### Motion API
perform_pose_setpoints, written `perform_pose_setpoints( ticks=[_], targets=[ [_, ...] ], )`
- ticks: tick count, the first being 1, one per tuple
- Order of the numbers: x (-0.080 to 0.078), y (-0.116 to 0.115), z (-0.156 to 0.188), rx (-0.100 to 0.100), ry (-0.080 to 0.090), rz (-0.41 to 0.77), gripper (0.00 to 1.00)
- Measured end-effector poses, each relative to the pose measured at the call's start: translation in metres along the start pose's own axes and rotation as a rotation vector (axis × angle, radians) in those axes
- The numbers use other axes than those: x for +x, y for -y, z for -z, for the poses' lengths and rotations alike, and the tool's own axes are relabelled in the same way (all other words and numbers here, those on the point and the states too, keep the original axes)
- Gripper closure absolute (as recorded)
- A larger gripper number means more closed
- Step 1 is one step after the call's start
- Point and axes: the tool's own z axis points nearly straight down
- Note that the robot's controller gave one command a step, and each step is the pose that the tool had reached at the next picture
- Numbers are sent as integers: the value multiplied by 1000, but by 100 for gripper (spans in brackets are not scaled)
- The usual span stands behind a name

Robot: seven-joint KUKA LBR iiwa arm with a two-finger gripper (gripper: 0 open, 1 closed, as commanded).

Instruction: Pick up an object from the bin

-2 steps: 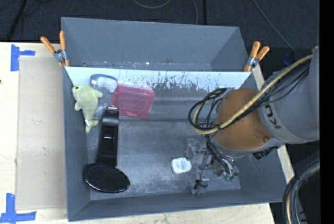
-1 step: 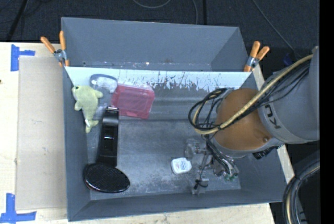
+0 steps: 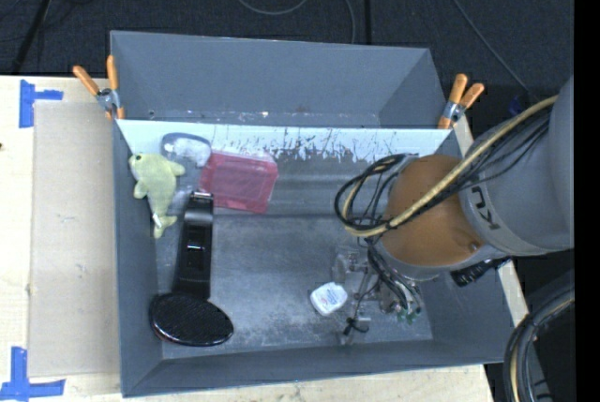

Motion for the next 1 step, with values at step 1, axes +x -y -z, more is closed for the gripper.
perform_pose_setpoints(
  ticks=[1],
  targets=[
    [-39,-3,1,0,1,217,100]
  ],
)
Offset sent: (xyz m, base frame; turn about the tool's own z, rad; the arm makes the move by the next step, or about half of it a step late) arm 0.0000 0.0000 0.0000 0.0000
